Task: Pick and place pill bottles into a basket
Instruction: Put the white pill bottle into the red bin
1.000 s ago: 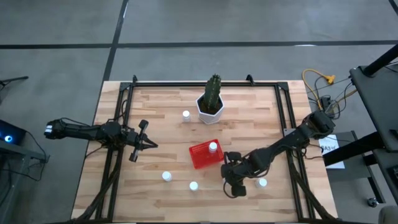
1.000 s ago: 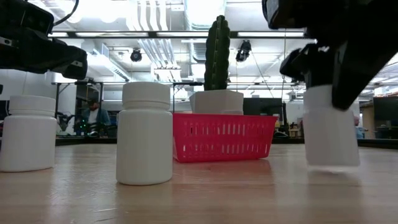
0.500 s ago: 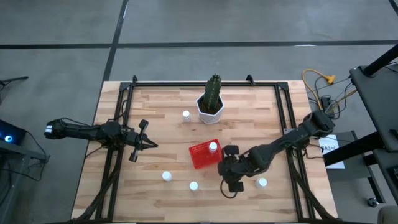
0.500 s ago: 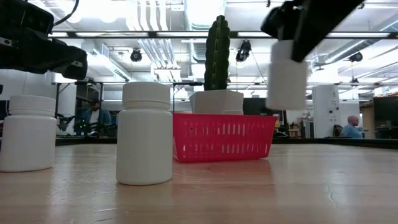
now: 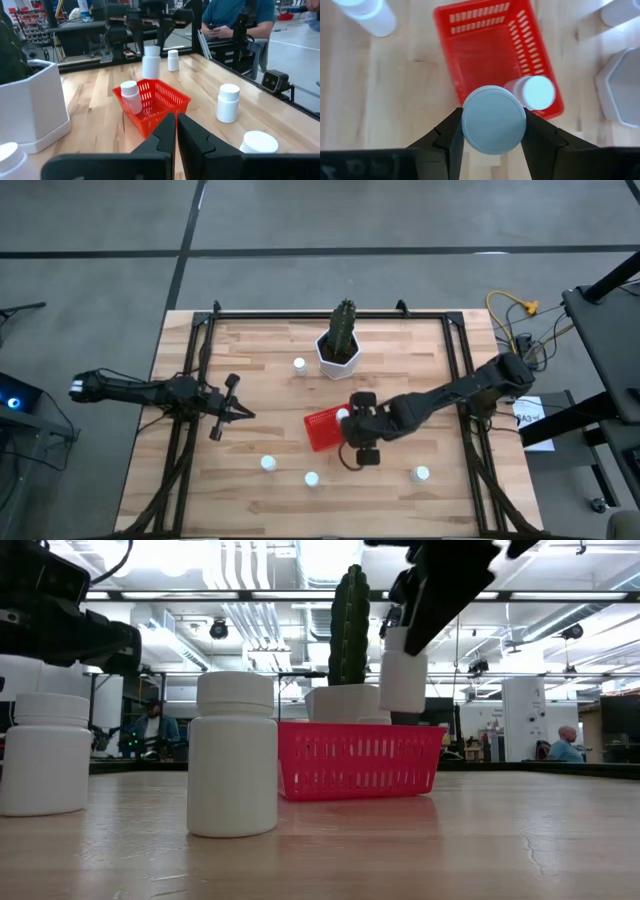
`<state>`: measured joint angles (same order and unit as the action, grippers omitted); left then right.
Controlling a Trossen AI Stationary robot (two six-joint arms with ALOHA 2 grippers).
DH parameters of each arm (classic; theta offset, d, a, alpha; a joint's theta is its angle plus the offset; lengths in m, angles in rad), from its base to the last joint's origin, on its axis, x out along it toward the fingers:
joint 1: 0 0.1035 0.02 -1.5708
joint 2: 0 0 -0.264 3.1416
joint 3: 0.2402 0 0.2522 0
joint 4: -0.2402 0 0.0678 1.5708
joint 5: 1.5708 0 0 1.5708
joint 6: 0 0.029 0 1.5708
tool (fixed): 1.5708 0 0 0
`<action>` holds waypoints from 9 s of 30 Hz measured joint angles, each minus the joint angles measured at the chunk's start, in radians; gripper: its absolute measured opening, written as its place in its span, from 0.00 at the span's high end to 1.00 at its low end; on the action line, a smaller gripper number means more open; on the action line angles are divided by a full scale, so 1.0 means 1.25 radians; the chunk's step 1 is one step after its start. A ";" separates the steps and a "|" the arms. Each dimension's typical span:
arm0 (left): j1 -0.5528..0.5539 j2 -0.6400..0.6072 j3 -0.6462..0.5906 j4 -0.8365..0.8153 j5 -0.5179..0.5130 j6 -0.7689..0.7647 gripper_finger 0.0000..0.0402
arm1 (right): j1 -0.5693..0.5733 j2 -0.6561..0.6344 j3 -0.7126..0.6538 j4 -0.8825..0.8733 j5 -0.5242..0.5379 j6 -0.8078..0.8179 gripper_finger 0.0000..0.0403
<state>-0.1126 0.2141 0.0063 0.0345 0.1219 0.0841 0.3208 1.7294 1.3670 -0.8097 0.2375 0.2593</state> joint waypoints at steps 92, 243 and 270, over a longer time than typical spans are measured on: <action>0.000 0.018 0.000 0.008 0.001 0.000 1.00 | -0.059 0.002 -0.171 0.199 -0.135 -0.079 0.64; 0.000 0.017 0.000 0.005 0.006 -0.015 1.00 | 0.083 -0.079 -0.280 0.410 0.004 -0.020 0.67; 0.000 0.015 0.000 0.008 0.004 -0.020 1.00 | 0.192 -0.423 -0.692 0.754 0.152 -0.025 0.98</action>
<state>-0.1127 0.2325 0.0063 0.0441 0.1268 0.0593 0.5607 1.2010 0.5019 0.1326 0.4274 0.2285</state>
